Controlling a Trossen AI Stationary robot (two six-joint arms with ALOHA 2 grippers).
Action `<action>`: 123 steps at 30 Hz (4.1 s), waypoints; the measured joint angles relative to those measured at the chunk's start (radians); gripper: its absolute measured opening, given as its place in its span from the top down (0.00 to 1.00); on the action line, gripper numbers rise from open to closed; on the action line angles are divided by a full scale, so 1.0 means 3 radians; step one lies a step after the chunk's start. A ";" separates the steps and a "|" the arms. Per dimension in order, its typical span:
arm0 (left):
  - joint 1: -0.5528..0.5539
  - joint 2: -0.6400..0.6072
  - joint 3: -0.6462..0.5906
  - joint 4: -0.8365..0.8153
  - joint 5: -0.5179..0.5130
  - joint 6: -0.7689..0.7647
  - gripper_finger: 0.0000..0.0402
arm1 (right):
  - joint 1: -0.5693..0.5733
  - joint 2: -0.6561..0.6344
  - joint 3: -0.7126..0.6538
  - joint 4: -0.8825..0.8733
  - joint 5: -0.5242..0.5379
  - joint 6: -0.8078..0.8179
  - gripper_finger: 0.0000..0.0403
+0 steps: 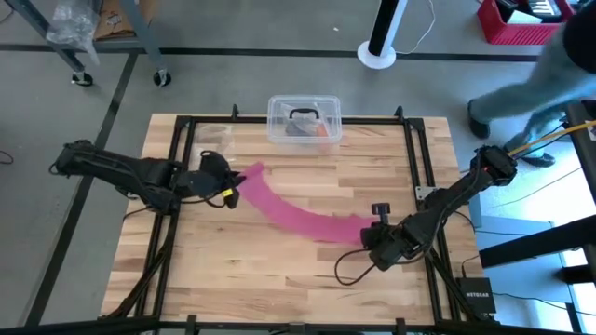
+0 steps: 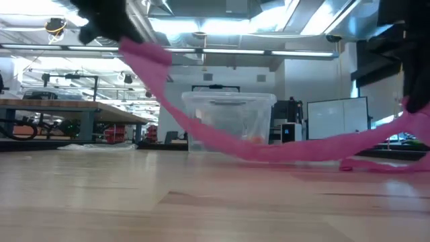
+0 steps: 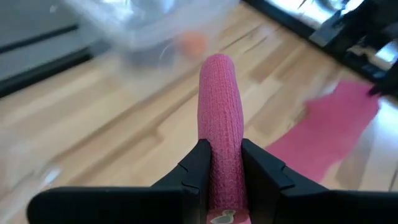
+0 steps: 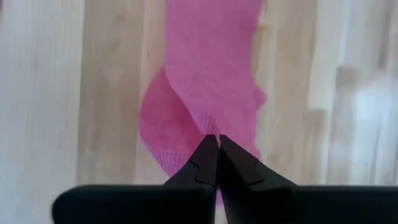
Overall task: Roll bandage
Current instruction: Roll the pink bandage
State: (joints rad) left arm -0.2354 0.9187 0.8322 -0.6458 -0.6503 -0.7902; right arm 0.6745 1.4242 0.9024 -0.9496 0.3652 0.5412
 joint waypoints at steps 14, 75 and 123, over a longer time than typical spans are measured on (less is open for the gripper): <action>-0.0233 -0.0453 0.0000 -0.1274 -0.0582 -0.1036 0.85 | -0.0191 0.0018 -0.0001 0.1446 0.0331 -0.0588 0.71; -0.0240 -0.0466 -0.0004 -0.1623 -0.0609 -0.1194 0.85 | -0.1138 -0.0693 -0.0748 0.1115 -0.3309 0.0260 0.96; 0.0446 -0.0467 -0.0304 -0.1397 -0.1369 -0.0581 0.85 | -0.1421 -0.0675 -0.0709 0.1388 -0.1324 -0.1377 0.56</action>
State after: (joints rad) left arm -0.1017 0.7785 0.7410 -1.0647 -1.0612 -0.9644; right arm 0.2481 1.2217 0.6897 -0.5330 -0.0321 0.1281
